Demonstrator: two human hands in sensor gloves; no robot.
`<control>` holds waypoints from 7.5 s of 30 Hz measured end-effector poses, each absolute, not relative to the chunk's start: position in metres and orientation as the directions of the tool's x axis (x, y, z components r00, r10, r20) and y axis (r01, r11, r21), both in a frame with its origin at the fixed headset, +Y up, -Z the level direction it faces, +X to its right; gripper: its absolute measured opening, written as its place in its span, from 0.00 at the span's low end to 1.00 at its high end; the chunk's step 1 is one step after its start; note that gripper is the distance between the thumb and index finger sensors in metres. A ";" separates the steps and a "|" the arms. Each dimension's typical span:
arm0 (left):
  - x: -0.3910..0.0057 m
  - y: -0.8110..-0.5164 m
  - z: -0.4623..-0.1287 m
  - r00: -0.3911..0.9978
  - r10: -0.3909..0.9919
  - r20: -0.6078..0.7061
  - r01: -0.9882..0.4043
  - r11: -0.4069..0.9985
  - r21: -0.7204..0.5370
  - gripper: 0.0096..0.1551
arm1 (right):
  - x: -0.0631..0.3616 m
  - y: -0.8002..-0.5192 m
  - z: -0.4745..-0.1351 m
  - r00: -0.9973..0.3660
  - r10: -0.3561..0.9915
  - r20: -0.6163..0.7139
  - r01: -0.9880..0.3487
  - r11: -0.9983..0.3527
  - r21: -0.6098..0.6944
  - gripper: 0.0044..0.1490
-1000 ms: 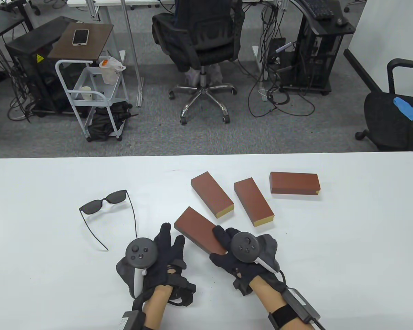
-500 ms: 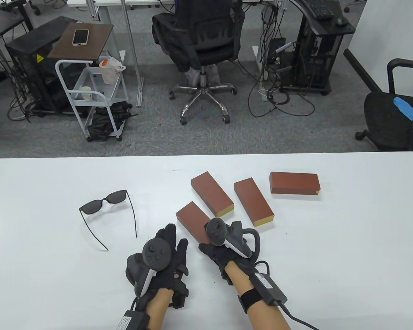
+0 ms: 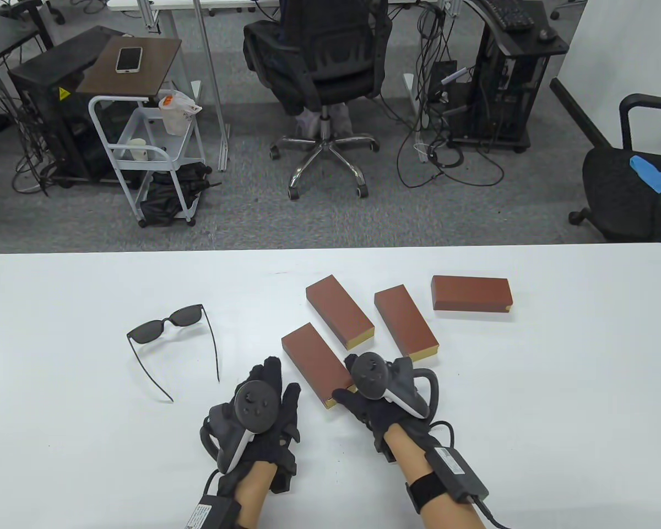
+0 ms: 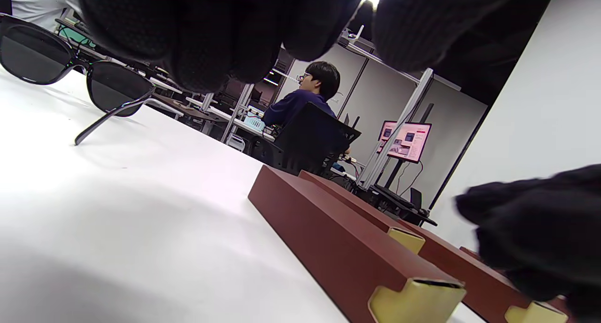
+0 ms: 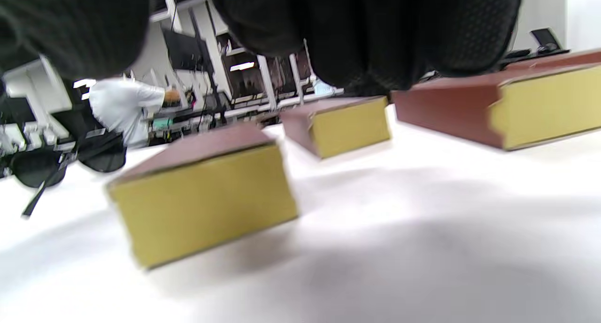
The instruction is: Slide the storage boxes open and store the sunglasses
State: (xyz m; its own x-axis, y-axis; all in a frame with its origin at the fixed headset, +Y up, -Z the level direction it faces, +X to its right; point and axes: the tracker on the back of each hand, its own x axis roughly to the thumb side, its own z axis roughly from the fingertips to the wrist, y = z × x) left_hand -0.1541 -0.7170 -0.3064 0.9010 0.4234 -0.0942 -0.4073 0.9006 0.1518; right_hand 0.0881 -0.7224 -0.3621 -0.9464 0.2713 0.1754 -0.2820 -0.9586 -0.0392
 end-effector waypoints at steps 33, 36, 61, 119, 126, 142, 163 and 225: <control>-0.235 -0.718 -0.382 0.940 0.243 -0.238 -0.208 0.964 0.164 0.41 | 0.159 -0.733 -0.328 -0.969 0.153 0.196 -0.190 -0.964 -0.186 0.40; -0.269 -0.712 -0.402 0.920 0.235 -0.313 -0.192 0.968 0.162 0.41 | 0.166 -0.732 -0.328 -0.975 0.149 0.163 -0.181 -0.962 -0.202 0.40; -0.359 -0.744 -0.481 0.859 0.009 -0.512 -0.114 0.978 -0.175 0.24 | 0.207 -0.736 -0.334 -0.972 0.233 -0.007 -0.228 -0.956 -0.186 0.39; -0.113 -0.668 -0.360 0.616 0.763 0.196 -0.635 0.628 -0.451 0.26 | 0.169 -0.701 -0.320 -0.506 0.840 0.196 -0.861 -0.478 -0.175 0.24; -0.131 -0.681 -0.354 0.108 0.991 -0.074 -0.913 0.070 -0.401 0.34 | 0.178 -0.700 -0.318 -0.330 0.939 0.100 -0.919 -0.296 -0.259 0.28; -0.109 -0.729 -0.323 -0.257 0.945 -0.200 -0.913 -0.305 -0.270 0.38 | 0.180 -0.707 -0.313 -0.175 0.984 0.009 -0.942 -0.165 -0.293 0.38; -0.129 -0.736 -0.312 -0.225 0.950 -0.215 -0.944 -0.267 -0.193 0.37 | 0.161 -0.711 -0.314 -0.136 0.971 0.196 -0.989 -0.124 -0.076 0.41; -0.113 -0.738 -0.309 -0.188 0.975 -0.119 -0.919 -0.218 -0.328 0.42 | 0.197 -0.724 -0.318 -0.105 0.994 0.011 -0.979 -0.101 -0.178 0.27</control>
